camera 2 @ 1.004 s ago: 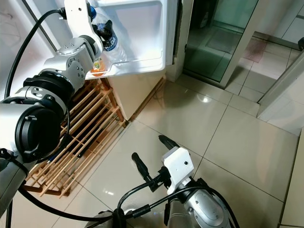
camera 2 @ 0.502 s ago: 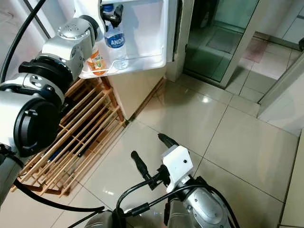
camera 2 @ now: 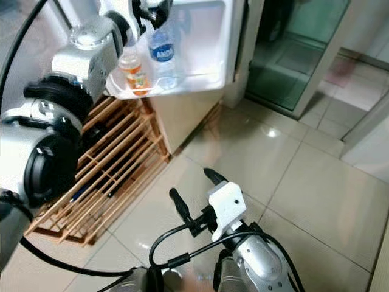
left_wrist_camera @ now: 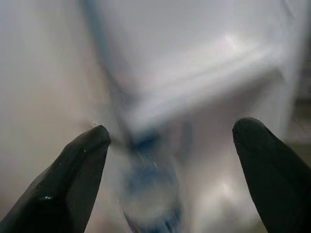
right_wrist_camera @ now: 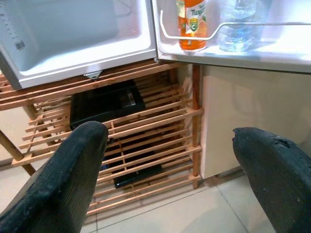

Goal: Restocking fridge

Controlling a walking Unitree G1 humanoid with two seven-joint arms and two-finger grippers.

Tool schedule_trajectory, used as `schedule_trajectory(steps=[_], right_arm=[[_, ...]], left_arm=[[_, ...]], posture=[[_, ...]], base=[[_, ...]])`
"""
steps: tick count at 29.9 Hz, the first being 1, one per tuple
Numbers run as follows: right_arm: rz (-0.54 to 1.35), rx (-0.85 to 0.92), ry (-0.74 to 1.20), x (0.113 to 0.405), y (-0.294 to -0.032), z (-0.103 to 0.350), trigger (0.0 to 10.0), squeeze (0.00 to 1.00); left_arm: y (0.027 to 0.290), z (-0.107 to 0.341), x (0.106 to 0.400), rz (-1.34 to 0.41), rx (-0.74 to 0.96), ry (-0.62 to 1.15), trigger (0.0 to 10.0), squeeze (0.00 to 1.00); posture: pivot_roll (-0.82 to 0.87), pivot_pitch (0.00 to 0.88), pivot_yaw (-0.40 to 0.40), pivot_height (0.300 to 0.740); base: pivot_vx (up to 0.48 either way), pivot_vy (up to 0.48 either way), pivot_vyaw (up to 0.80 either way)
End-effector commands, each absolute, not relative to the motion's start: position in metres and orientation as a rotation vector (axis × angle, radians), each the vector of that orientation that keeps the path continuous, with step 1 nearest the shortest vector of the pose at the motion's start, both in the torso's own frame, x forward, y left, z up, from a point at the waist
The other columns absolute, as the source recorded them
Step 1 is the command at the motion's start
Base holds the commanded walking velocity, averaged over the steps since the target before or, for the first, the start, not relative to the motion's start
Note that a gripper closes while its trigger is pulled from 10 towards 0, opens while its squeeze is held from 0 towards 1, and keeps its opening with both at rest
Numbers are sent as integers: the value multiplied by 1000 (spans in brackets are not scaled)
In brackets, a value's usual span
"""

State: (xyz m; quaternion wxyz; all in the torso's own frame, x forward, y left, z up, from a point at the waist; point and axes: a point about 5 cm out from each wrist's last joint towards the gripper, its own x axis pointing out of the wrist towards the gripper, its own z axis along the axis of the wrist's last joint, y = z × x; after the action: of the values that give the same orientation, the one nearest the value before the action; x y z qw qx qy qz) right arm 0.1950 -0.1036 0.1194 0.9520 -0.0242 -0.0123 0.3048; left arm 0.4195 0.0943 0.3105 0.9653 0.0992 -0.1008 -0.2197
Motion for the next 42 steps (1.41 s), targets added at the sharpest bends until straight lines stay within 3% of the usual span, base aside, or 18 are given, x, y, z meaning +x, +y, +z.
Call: schedule_trajectory(steps=[1,3,8,9,14,15,18,24,42], right_arm=[[609,-27,-10,195,-105,113,10000,12],[609,-27,-9,196,-105,113,10000,12],[600,-22,-11,203,-106,110,10000,16],[571,-15,-18,210,-109,109,10000,12],[469,-4,-31,222,-118,109,10000,12],[412,9,-26,228,-123,106,10000,12],[369,30,-20,231,-125,103,10000,8],[330,63,13,242,-128,93,10000,12],[347,19,10,258,-125,85,10000,24]], left_arm=[[100,280,409,-490,208,-130,10000,0],[103,275,406,-486,205,-121,10000,0],[105,258,369,-543,21,-229,10000,0],[106,244,350,-545,-36,-245,10000,0],[108,205,314,-499,-84,-171,10000,0],[114,179,297,-435,-110,-116,10000,0],[122,160,285,-366,-118,-78,10000,0],[147,101,277,-143,-165,123,10000,0],[150,80,298,5,-93,189,10000,0]], posture=[[-205,170,97,740],[-201,168,95,740],[-163,145,85,740],[-153,131,84,740],[-134,96,84,740],[-122,70,80,740],[-118,60,80,740],[-123,10,72,740],[-144,0,77,740]], base=[[0,0,0],[0,0,0],[0,0,0],[0,0,0],[0,0,0],[0,0,0],[0,0,0],[0,-439,441],[0,-435,701]])
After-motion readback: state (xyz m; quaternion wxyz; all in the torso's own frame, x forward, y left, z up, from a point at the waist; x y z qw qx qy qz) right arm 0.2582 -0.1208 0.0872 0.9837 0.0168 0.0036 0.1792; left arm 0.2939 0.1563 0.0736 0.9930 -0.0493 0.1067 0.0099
